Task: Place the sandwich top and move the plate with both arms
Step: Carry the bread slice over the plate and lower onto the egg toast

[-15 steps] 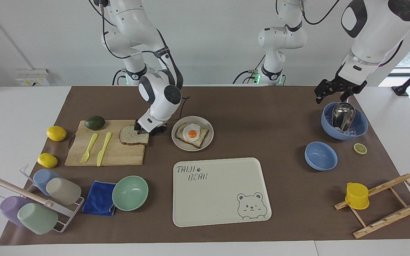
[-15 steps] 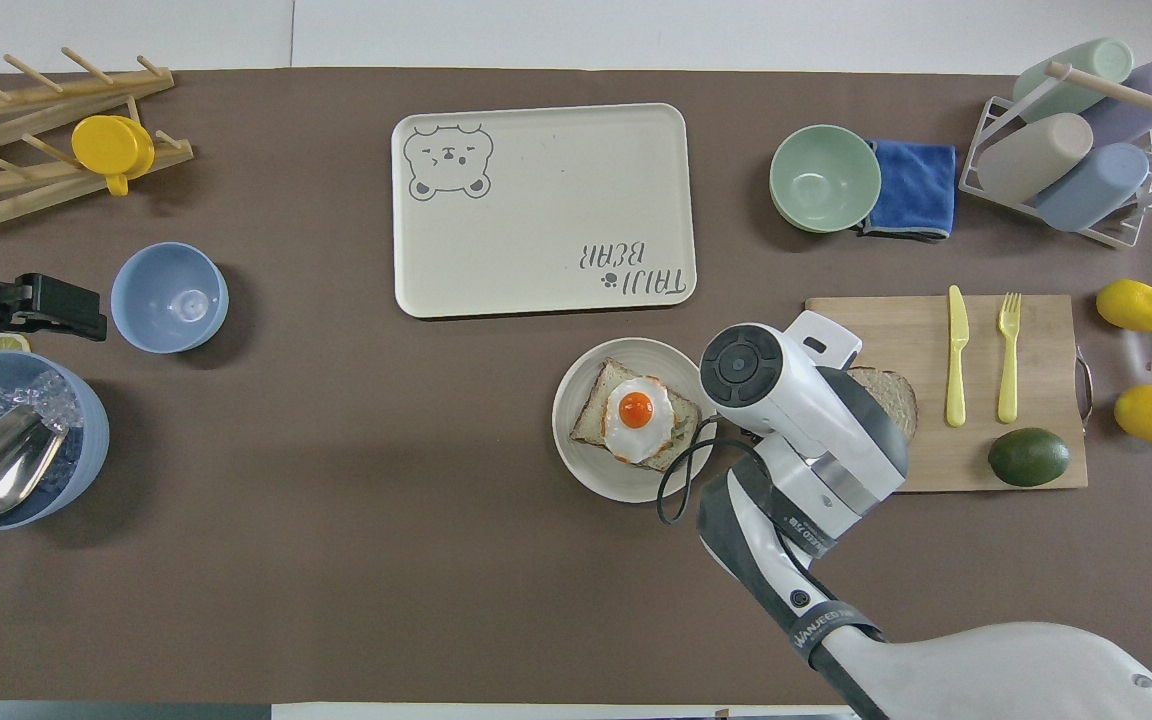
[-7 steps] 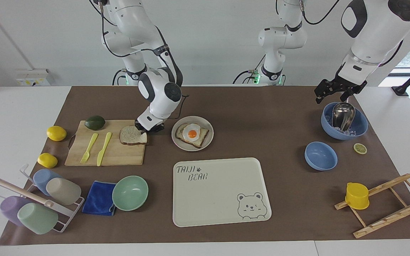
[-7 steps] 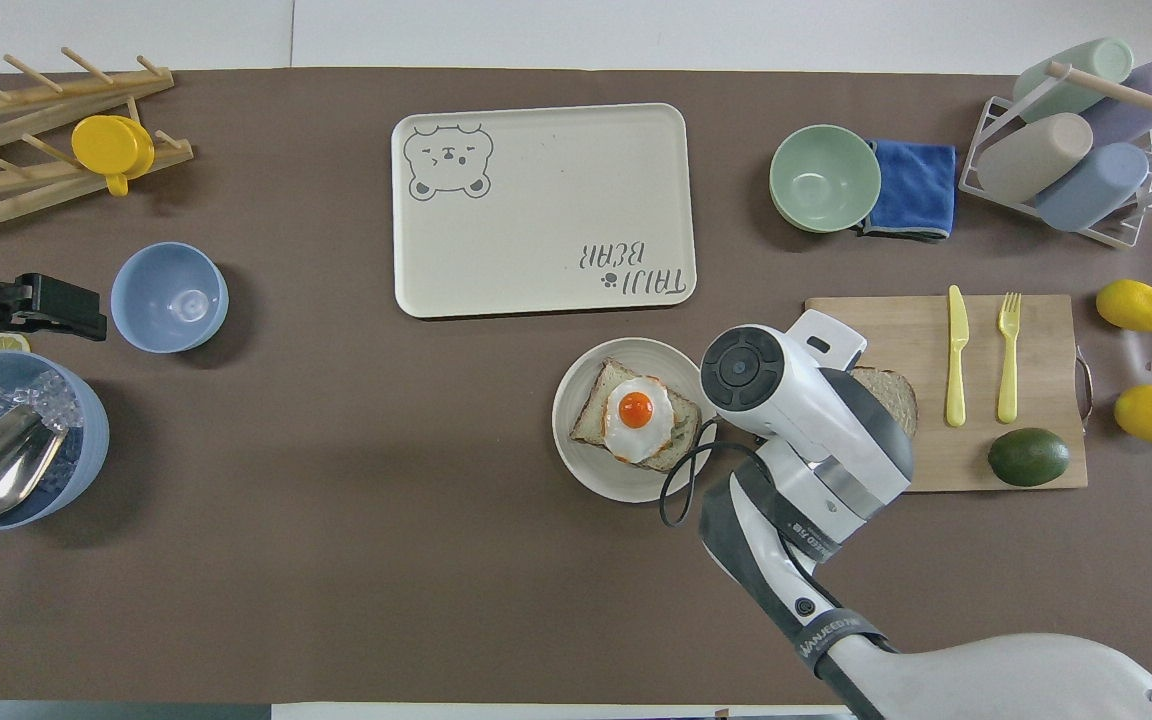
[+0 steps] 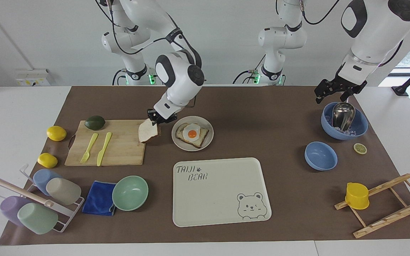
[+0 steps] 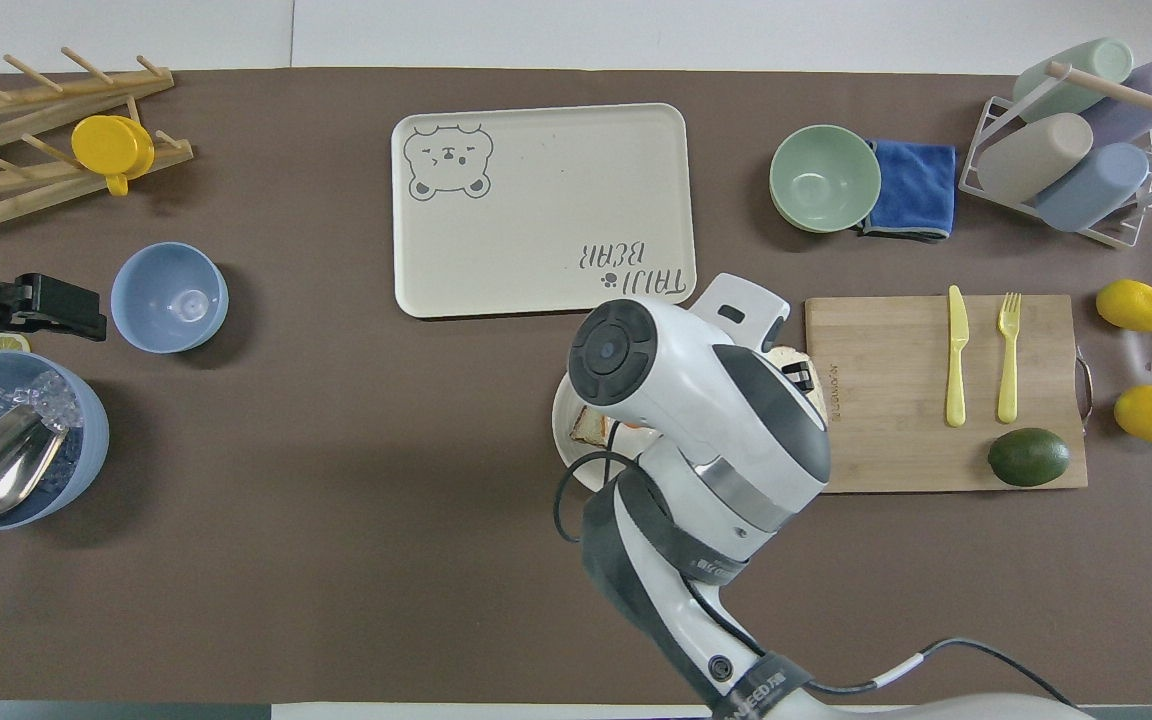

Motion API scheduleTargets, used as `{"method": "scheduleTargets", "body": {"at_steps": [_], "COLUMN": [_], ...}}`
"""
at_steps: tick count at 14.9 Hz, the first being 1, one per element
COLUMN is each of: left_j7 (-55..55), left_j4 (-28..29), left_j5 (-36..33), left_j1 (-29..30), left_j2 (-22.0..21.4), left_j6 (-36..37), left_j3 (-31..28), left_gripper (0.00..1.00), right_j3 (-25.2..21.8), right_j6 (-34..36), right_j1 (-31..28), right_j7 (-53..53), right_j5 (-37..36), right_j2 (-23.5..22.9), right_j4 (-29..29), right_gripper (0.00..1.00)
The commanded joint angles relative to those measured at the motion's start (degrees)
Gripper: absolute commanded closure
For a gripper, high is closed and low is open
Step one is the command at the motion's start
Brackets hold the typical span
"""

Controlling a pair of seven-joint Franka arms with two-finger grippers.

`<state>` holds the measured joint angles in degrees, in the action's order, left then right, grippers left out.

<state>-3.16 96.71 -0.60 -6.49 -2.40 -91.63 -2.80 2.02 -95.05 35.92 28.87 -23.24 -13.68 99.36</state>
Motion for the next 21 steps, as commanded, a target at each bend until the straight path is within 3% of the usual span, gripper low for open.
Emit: {"method": "scheduleTargets", "body": {"at_steps": [1, 5, 17, 18, 21], "left_j7": [0.3, 0.3, 0.2, 0.3, 0.2], "left_j4": [0.0, 0.0, 0.1, 0.1, 0.1], "left_j5": [-0.2, -0.2, -0.2, -0.2, -0.2], "left_j1": [0.4, 0.4, 0.4, 0.5, 0.4], "left_j2": [-0.5, -0.6, -0.9, -0.9, -0.9], "left_j6": [0.6, 0.6, 1.4, 1.4, 1.3], "left_j3": [0.3, 0.3, 0.3, 0.2, 0.1], "left_gripper": [0.0, 0.0, 0.0, 0.0, 0.0], "right_j3": [3.6, 4.0, 4.0, 4.0, 4.0], "right_j6": [0.9, -2.6, -13.7, -14.4, -18.9], "right_j1": [-0.4, -0.3, -0.8, -0.8, -1.0], "right_j7": [-0.6, 3.5, 8.7, 9.3, 9.6], "right_j5": [0.9, 5.2, 8.1, 9.2, 13.7], "right_j2": [-3.6, -4.0, -3.3, -3.3, -3.3], "right_j4": [-5.1, -3.2, 4.4, 4.6, 6.0], "right_gripper": [1.0, 1.0, 1.0, 0.98, 0.7]}}
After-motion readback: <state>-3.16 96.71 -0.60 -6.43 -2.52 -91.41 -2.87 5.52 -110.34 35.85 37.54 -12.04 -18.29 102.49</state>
